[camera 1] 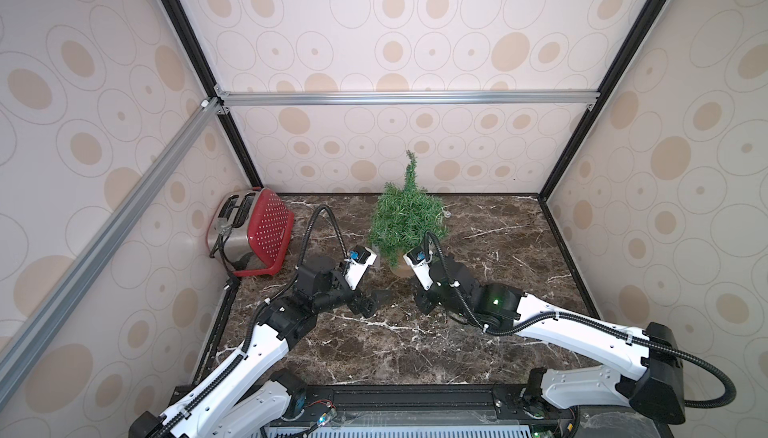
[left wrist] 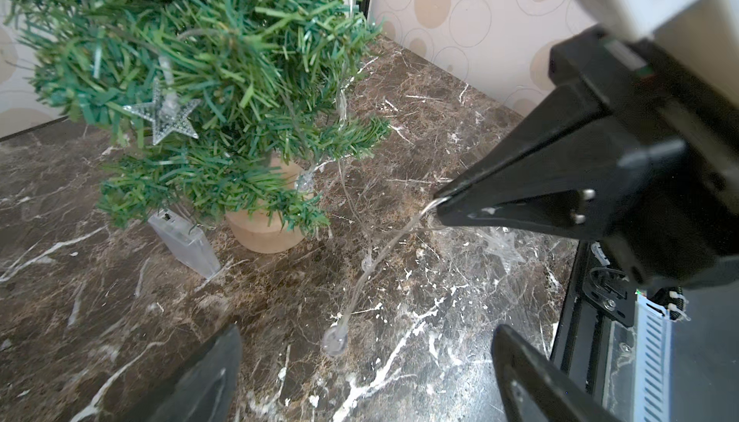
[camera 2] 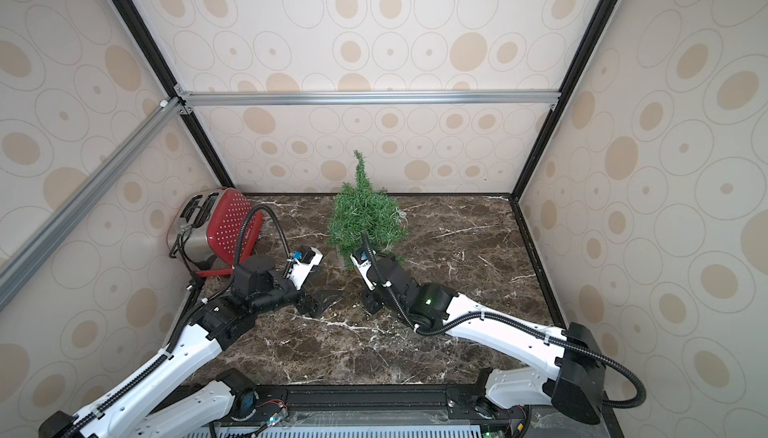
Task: Wrap string light around the christmas tree
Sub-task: Pick up the light string from the center of the board.
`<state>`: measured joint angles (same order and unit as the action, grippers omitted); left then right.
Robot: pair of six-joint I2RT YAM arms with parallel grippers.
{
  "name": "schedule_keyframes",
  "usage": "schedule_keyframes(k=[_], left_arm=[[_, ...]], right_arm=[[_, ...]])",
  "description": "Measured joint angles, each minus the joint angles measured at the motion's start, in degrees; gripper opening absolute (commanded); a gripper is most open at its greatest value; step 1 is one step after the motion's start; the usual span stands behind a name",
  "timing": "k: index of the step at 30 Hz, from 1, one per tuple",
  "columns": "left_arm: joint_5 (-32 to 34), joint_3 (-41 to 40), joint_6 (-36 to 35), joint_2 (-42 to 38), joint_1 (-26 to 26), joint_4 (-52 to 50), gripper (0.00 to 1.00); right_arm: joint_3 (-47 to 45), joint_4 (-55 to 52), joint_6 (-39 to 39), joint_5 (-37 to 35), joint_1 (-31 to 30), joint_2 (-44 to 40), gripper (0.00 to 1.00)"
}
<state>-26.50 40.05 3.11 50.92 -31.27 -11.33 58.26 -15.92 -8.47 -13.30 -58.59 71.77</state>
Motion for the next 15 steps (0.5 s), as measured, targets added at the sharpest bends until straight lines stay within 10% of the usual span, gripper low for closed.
schedule_keyframes(k=[15], left_arm=[[1.18,-0.33,-1.18,5.4,-4.98,6.91,0.75]], right_arm=[[5.77,-2.69,2.4,3.3,-1.46,-2.73,0.0]])
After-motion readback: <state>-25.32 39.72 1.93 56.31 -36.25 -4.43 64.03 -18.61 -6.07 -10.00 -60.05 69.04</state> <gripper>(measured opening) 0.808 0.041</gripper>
